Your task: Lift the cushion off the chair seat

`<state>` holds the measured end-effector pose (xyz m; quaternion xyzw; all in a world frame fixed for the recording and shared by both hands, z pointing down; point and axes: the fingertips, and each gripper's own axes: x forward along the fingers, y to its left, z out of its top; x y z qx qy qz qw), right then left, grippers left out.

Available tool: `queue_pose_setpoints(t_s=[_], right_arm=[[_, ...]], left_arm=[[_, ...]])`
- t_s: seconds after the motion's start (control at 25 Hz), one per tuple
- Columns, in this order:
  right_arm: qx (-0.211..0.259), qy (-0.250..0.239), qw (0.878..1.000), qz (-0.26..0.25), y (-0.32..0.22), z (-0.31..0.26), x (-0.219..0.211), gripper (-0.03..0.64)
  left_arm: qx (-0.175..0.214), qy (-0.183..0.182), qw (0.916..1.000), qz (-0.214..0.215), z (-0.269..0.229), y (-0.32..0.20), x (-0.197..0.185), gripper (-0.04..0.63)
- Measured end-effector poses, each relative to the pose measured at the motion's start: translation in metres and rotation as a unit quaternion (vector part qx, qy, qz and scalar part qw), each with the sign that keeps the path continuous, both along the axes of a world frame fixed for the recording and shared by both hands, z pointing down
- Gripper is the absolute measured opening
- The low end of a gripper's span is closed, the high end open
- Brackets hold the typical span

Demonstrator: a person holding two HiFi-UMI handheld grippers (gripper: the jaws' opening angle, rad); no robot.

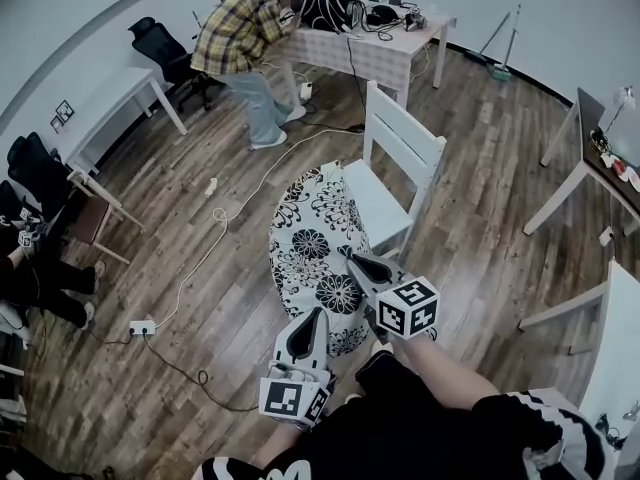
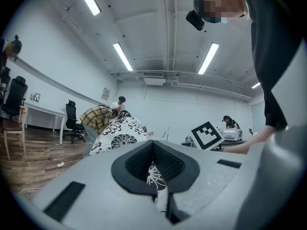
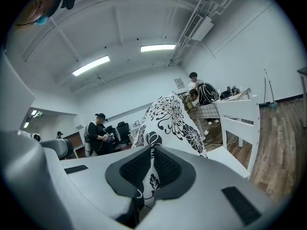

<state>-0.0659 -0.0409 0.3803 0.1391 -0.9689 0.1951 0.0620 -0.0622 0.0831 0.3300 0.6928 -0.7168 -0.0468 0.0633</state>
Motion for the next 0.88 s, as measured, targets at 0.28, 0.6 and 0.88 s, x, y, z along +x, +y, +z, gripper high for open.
queue_pose_setpoints(t_s=[0.28,0.6,0.88], right_arm=[[-0.001,-0.009,1.000,0.006,0.046,-0.001,0.013,0.034],[0.005,-0.022,1.000,0.008,0.099,-0.004,0.035,0.034],[0.003,-0.036,0.999,0.016,0.129,-0.015,0.054,0.034]], left_arm=[[-0.005,0.005,0.9999,-0.009,0.004,0.050,0.002,0.002],[0.006,-0.004,1.0000,0.003,0.002,0.094,0.024,0.002],[0.012,-0.003,0.9998,0.012,-0.003,0.121,0.040,0.002]])
